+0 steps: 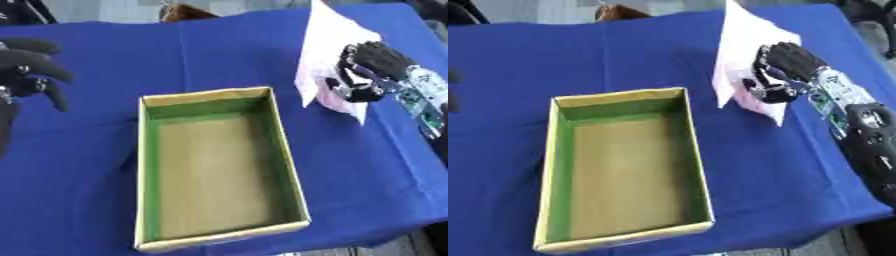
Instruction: Pick up objects on the table and place them in the box.
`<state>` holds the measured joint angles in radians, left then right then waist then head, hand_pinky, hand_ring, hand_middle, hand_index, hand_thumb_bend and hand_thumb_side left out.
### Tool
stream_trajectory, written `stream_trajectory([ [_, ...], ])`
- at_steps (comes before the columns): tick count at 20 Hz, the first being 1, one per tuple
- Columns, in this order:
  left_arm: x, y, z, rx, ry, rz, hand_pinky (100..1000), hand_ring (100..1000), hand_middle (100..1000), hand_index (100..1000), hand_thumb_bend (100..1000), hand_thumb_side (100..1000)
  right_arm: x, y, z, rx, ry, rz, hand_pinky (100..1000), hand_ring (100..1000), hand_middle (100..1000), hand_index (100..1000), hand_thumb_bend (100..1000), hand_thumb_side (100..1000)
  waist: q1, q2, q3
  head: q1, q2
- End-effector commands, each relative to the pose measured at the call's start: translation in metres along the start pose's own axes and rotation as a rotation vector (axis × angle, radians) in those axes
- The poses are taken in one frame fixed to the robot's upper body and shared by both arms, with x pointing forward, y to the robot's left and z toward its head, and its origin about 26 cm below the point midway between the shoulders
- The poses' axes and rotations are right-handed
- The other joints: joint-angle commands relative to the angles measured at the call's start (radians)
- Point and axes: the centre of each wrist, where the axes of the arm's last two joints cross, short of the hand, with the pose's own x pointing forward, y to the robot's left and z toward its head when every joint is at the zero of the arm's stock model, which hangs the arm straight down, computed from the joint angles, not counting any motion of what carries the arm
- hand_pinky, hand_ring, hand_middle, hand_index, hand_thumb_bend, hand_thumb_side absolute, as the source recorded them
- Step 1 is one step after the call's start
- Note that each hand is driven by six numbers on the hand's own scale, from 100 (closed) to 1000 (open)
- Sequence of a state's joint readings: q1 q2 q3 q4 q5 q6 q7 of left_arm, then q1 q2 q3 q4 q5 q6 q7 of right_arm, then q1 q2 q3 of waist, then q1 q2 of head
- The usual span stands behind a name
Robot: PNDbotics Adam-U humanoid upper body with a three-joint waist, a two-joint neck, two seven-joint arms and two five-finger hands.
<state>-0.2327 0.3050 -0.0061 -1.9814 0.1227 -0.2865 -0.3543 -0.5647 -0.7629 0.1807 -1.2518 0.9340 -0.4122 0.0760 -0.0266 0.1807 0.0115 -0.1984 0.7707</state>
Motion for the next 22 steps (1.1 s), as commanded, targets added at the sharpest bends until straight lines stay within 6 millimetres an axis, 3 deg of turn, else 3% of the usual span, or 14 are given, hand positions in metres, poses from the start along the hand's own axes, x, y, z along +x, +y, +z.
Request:
stream_trajectory([
  [1,0.006,0.004,0.000,-0.018,0.002,-0.022,407,628,774,780,100,1000,-0.015,-0.033,0.009,-0.009,-0.016,0.057,100,100,116,250,136,177,-0.007,-0.026,-0.006,0.014,-0.001],
  [2,0.006,0.004,0.001,-0.019,0.008,-0.023,406,628,774,780,100,1000,-0.017,-0.037,0.010,-0.005,-0.024,0.063,100,100,117,250,142,178,-0.010,-0.029,-0.008,0.016,-0.001],
  [3,0.005,0.004,0.001,-0.020,0.014,-0.024,405,628,774,780,100,1000,-0.017,-0.041,0.011,-0.003,-0.033,0.064,100,100,117,250,232,109,-0.013,-0.032,-0.010,0.018,-0.001],
  [4,0.005,0.004,0.002,-0.022,0.018,-0.024,405,628,774,780,100,1000,-0.017,-0.045,0.012,-0.003,-0.041,0.064,100,100,117,250,144,177,-0.015,-0.034,-0.011,0.021,-0.001],
  [21,0.004,0.003,0.007,-0.033,0.052,-0.026,401,629,774,780,100,1000,0.009,-0.106,0.020,-0.114,-0.170,0.051,100,100,112,248,139,163,-0.031,-0.048,-0.020,0.046,-0.001],
  [22,0.004,0.003,0.007,-0.033,0.054,-0.027,401,629,774,780,100,1000,0.013,-0.111,0.021,-0.123,-0.186,0.053,100,100,114,248,100,274,-0.032,-0.048,-0.020,0.047,-0.001],
])
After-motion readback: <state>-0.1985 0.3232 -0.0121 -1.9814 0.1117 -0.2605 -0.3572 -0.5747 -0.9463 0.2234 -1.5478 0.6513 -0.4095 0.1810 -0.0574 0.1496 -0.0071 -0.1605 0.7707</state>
